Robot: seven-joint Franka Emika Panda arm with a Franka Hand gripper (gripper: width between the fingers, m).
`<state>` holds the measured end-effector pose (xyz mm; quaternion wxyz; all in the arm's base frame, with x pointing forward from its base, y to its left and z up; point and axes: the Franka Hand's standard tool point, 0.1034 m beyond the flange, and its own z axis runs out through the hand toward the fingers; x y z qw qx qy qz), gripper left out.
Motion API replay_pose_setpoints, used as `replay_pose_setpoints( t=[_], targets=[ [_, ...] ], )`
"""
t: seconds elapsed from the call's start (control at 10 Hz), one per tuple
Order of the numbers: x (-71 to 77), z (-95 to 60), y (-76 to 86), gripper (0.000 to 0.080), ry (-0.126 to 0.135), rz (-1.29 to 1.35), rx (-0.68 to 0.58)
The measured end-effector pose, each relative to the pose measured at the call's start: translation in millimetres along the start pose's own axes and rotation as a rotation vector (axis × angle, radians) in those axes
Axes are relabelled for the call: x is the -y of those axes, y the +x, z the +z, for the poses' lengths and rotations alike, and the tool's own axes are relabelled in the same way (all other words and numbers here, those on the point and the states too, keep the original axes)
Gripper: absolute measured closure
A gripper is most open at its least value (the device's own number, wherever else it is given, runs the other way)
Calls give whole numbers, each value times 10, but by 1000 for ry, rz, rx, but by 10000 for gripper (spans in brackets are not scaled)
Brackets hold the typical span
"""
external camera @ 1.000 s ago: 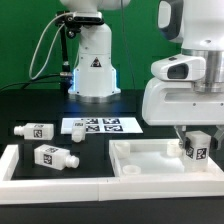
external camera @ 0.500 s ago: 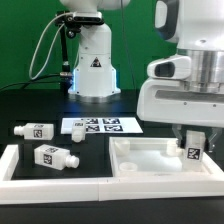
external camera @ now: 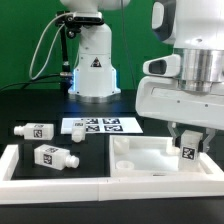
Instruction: Assemble one leg
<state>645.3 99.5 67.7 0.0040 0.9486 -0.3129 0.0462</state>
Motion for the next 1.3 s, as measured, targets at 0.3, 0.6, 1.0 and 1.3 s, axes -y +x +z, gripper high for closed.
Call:
replay_pose_setpoints(
  t=[0.3, 0.6, 1.0, 1.3],
  targets=[
    [0, 0, 0, 413, 0, 0, 0],
    [0, 0, 0, 177, 0, 0, 0],
    [-2, -133, 76, 150, 16, 22, -6],
    [45, -273, 139, 150, 37, 26, -20]
  ],
)
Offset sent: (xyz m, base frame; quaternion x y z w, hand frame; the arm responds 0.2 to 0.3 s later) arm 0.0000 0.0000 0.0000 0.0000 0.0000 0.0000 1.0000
